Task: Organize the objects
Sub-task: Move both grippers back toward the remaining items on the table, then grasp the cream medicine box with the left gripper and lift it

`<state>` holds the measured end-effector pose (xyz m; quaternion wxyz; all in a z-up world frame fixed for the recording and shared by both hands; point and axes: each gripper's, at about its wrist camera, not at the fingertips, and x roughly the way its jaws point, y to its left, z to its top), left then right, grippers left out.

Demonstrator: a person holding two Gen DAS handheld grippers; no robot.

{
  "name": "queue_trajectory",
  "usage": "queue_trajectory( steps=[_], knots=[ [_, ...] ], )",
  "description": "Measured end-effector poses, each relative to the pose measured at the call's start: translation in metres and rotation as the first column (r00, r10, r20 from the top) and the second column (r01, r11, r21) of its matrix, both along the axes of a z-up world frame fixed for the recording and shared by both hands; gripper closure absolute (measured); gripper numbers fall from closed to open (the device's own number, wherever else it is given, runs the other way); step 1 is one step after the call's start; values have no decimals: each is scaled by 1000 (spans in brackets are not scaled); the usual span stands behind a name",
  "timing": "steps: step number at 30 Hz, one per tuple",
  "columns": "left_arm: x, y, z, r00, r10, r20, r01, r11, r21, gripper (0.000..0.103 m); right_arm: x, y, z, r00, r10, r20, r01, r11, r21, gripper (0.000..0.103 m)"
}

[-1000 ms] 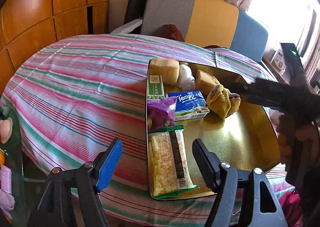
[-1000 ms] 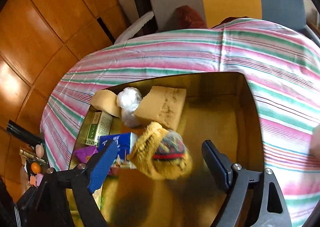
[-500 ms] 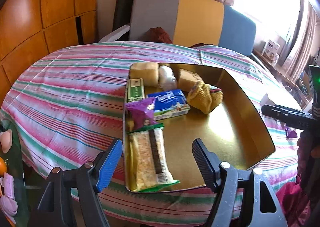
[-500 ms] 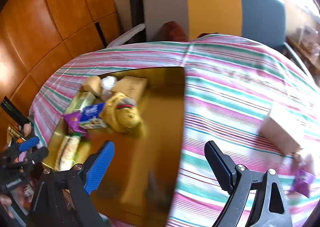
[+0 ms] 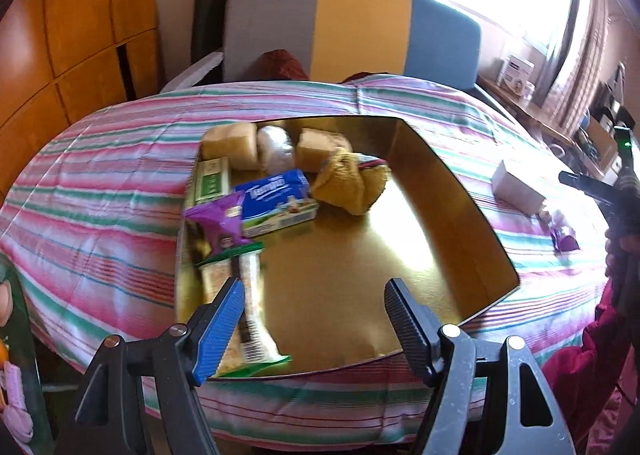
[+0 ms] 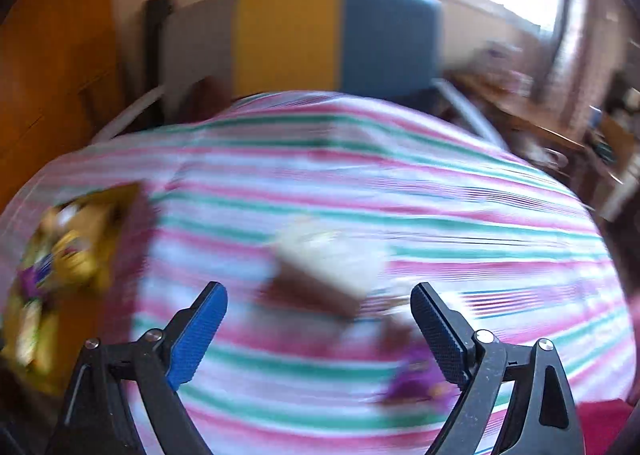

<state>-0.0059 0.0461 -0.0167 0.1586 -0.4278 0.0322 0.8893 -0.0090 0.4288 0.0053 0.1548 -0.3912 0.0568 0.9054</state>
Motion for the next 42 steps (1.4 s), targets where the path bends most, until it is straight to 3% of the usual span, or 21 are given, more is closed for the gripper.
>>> queue_trajectory(
  steps=[3, 5, 7, 17, 28, 32, 35, 42],
  knots=[
    [1, 17, 4, 999, -39, -2, 39, 999, 3, 30, 12, 48, -13, 982, -187, -9, 186, 981, -61, 8],
    [1, 29, 5, 998, -64, -5, 64, 998, 1, 30, 21, 75, -18, 956, -294, 0, 288, 936, -204, 8],
    [1, 43, 7, 995, -96, 2, 96, 995, 7, 30, 29, 87, -16, 942, -334, -31, 314, 912, -265, 7],
    [3, 120, 18, 967, -253, 15, 253, 967, 23, 30, 40, 92, -17, 928, -370, -54, 329, 876, -353, 6],
    [-8, 217, 13, 911, -396, 119, 386, 918, 93, 29, 71, 122, -18, 846, -523, -107, 397, 750, -529, 6],
    [-26, 244, 0, 892, -398, 214, 366, 914, 172, 29, 83, 133, -21, 810, -573, -121, 399, 691, -603, 4],
    [-46, 262, -15, 876, -371, 309, 302, 921, 248, 29, 85, 137, -27, 807, -580, -111, 384, 658, -648, 4],
    [-79, 304, -44, 840, -310, 446, 171, 930, 324, 23, 75, 132, -31, 839, -532, -111, 330, 660, -675, 3]
  ],
)
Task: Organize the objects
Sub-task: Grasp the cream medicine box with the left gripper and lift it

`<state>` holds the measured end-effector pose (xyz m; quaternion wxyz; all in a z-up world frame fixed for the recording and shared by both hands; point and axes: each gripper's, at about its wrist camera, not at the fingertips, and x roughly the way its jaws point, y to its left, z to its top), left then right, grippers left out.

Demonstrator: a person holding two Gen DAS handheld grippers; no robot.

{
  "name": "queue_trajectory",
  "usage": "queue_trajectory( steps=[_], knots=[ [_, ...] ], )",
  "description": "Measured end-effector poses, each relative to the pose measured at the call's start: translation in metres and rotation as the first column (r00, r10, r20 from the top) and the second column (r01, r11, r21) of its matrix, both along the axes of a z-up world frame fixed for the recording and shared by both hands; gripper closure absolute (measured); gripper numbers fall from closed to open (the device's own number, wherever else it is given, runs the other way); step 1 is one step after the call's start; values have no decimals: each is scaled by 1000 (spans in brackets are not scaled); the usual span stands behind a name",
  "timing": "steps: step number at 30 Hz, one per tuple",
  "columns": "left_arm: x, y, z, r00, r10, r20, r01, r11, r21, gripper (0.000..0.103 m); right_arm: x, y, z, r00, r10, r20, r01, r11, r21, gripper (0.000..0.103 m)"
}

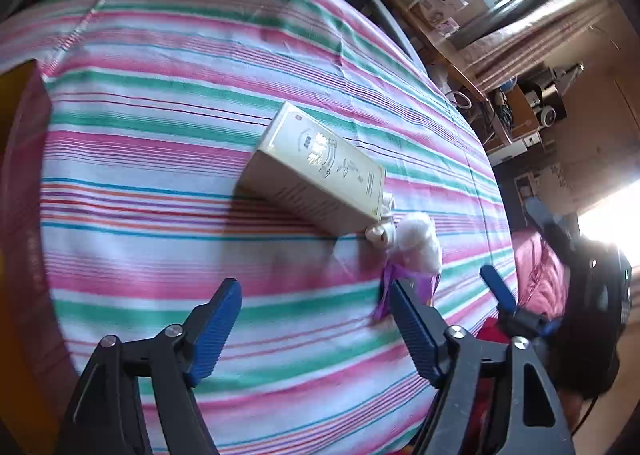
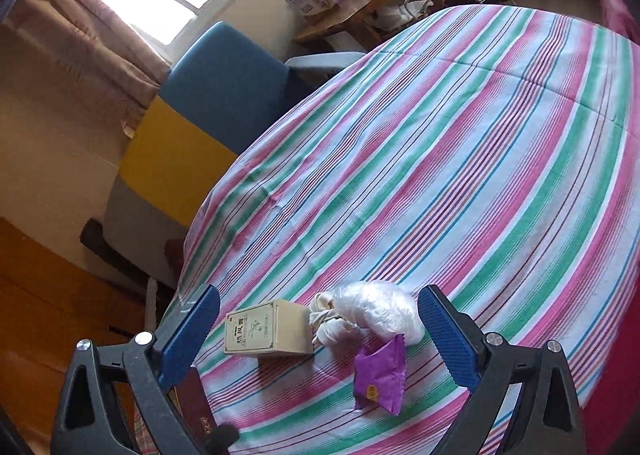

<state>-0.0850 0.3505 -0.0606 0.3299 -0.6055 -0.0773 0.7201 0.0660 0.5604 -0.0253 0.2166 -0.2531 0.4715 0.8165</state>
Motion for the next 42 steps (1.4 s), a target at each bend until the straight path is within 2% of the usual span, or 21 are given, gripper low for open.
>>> queue_trajectory(
  steps=[8, 11, 16, 20, 23, 25, 26, 27, 32, 35, 38, 41, 42],
  knots=[
    [-42, 49, -18, 993, 101, 63, -99, 995, -24, 19, -7, -3, -5, 998, 53, -28, -54, 998, -40, 2],
    [-59, 63, -15, 990, 139, 33, -136, 989, -60, 17, -9, -5, -7, 997, 76, -33, -77, 996, -44, 2],
    [-83, 87, -9, 993, 99, -58, -106, 985, -136, 15, -6, -3, -9, 996, 68, -51, -71, 995, -70, 2],
    [-85, 111, -13, 994, 11, -113, -35, 976, -216, 15, -7, -3, -11, 996, 72, -51, -76, 994, -78, 2],
    [-75, 113, -27, 991, -42, -126, 4, 958, -288, 21, -7, -2, -11, 997, 58, -52, -62, 995, -77, 2],
    [-71, 103, -34, 993, -52, -103, 22, 962, -272, 41, -3, 0, -12, 998, 39, -57, -43, 996, -83, 2],
    [-68, 97, -34, 992, -59, -114, 26, 963, -270, 44, -2, 1, -12, 998, 32, -59, -37, 996, -84, 2],
    [-64, 91, -32, 988, -75, -136, 37, 964, -263, 51, -3, 1, -12, 998, 33, -58, -37, 996, -81, 2],
    [-29, 50, -29, 977, -131, -168, 86, 964, -251, 51, -9, -6, -7, 997, 66, -29, -67, 997, -28, 8],
    [12, 24, -26, 949, -202, -242, 131, 951, -280, 51, -12, -9, -7, 997, 80, -1, -80, 997, -3, 14],
    [44, 6, -21, 931, -232, -282, 152, 948, -279, 51, -17, -13, -8, 994, 102, 30, -103, 995, 12, 19],
    [76, -16, -19, 904, -259, -340, 162, 944, -286, 51, -25, -19, -9, 987, 139, 74, -143, 989, 39, 32],
    [89, -23, -20, 887, -274, -373, 171, 943, -286, 51, -28, -22, -10, 984, 152, 88, -157, 987, 46, 38]
  ],
)
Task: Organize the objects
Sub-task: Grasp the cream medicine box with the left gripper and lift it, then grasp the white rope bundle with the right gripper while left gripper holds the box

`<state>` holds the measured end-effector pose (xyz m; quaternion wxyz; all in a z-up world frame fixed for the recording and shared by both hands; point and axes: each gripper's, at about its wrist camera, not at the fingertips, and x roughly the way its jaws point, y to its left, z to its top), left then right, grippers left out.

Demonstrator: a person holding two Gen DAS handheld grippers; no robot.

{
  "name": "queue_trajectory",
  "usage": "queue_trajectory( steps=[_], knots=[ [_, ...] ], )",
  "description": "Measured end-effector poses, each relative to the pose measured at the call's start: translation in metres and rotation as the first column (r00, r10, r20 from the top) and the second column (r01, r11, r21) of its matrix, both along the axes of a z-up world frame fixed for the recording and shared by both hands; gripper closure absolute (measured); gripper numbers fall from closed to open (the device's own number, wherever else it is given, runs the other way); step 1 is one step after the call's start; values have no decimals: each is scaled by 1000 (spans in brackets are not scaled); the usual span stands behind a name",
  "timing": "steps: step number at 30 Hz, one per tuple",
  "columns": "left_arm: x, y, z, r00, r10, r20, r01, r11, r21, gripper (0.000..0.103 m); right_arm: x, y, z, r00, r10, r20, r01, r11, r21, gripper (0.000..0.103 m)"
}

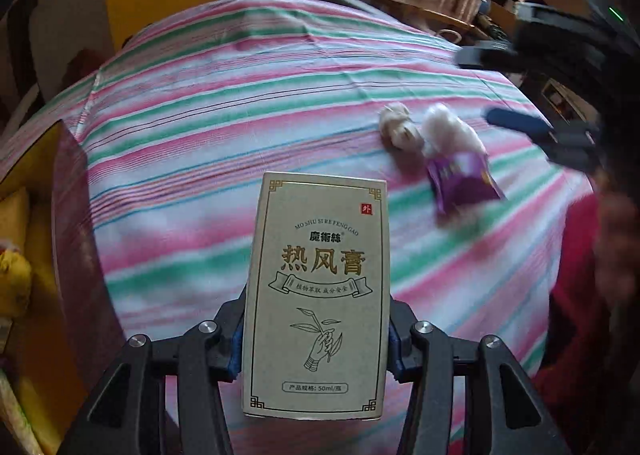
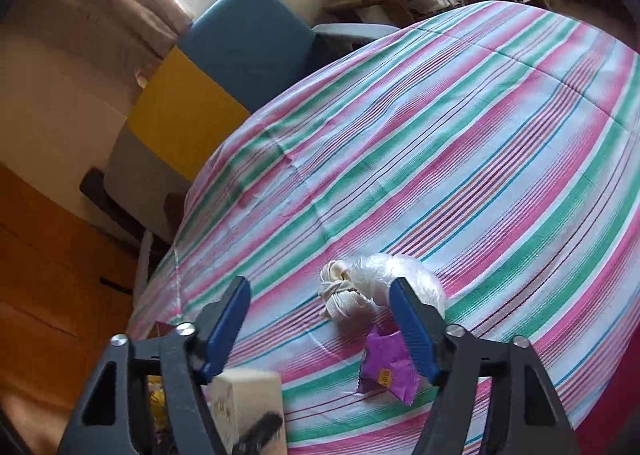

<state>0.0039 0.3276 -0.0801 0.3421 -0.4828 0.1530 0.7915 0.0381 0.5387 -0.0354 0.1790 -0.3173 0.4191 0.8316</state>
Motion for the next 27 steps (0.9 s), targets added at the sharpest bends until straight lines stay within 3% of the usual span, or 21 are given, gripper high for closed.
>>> queue_trajectory(
  steps=[4, 9, 13, 20, 22, 24, 27],
  knots=[
    [12, -8, -10, 1000, -17, -20, 18, 999, 32, 51, -12, -11, -6, 997, 61, 54, -63, 998, 27, 58],
    [3, -13, -11, 1000, -13, 11, 12, 996, 87, 51, -34, -29, -18, 974, 147, 173, -161, 984, 71, 70],
    [7, -14, -13, 1000, -20, 6, 20, 996, 85, 51, -63, -45, -25, 934, 208, 292, -259, 954, 150, 73],
    [10, -21, -16, 1000, -21, 7, 21, 995, 101, 49, -108, -46, -44, 875, 160, 457, -332, 885, 325, 68],
    [10, -22, -17, 1000, -8, 13, 6, 993, 119, 49, -111, -43, -50, 861, 172, 479, -352, 880, 317, 69],
    [10, -23, -18, 1000, -7, 8, 6, 992, 125, 49, -112, -43, -52, 849, 178, 497, -374, 867, 330, 77],
    [12, -24, -18, 1000, -1, 4, 1, 991, 135, 49, -111, -42, -47, 853, 203, 481, -387, 864, 321, 81]
  ],
)
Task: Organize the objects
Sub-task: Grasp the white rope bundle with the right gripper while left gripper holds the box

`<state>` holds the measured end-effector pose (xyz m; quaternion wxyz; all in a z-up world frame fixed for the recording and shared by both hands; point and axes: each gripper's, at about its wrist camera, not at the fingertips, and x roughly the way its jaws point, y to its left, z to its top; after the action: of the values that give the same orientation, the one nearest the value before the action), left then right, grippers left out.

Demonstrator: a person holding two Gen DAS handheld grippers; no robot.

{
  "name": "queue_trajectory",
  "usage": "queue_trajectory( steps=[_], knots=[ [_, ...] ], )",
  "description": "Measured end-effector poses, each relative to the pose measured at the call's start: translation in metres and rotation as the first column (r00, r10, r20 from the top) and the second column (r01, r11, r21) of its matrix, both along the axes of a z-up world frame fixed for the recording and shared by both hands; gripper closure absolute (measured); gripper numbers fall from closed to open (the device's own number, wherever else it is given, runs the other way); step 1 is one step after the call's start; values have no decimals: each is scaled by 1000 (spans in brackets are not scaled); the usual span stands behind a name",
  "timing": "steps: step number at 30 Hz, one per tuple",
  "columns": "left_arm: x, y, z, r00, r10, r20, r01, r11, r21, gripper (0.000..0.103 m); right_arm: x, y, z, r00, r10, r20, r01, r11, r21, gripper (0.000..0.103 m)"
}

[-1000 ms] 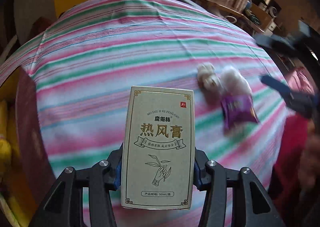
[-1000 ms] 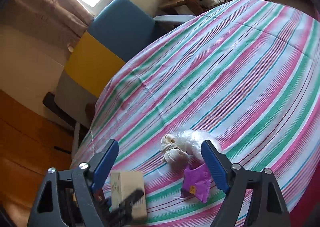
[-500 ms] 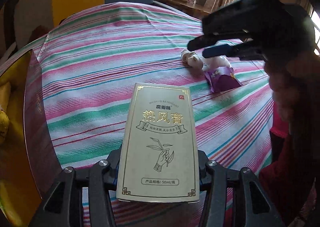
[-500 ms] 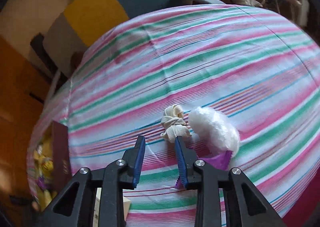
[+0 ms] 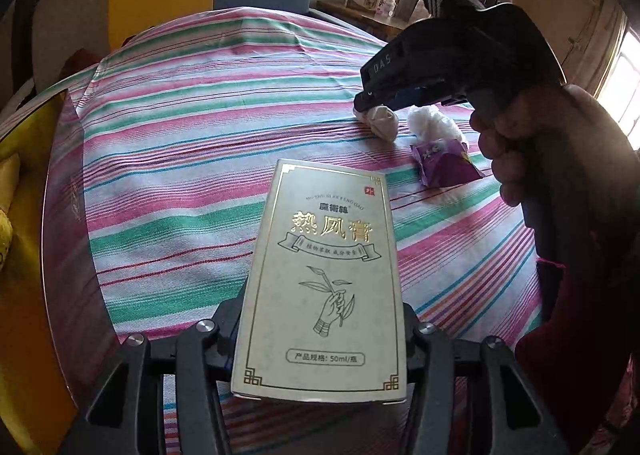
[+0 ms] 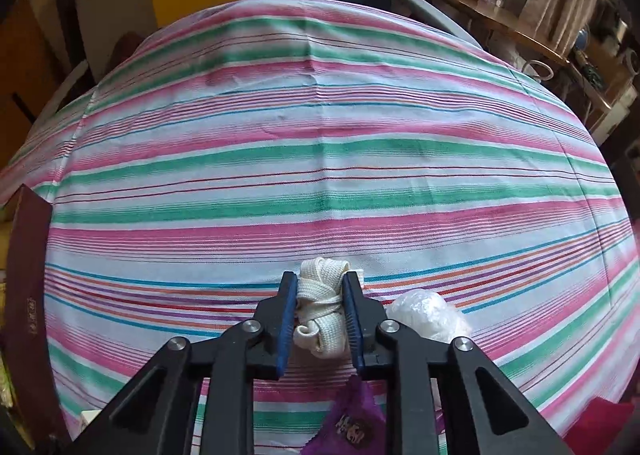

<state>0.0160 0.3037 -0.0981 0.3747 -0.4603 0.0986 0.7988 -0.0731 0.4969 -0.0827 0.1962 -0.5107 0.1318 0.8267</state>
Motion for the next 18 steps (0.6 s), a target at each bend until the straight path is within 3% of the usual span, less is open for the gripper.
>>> queue_trajectory(
  steps=[7, 14, 17, 18],
  knots=[
    [7, -4, 3, 1000, 2, -15, -2, 1000, 8, 49, 5, 1, 3, 999, 36, -24, -38, 997, -74, 79],
    [10, -5, 2, 1000, 1, -18, -1, 1000, 10, 49, 8, 12, 4, 1000, -4, -29, 0, 993, -122, 74],
    [10, -6, 2, 1000, 2, -18, -2, 1000, 10, 49, 10, 17, 4, 999, -16, -40, 10, 989, -148, 65],
    [11, -6, 2, 1000, 2, -19, -1, 1000, 10, 49, 11, 18, 5, 999, -24, -38, 17, 987, -157, 56]
  ],
)
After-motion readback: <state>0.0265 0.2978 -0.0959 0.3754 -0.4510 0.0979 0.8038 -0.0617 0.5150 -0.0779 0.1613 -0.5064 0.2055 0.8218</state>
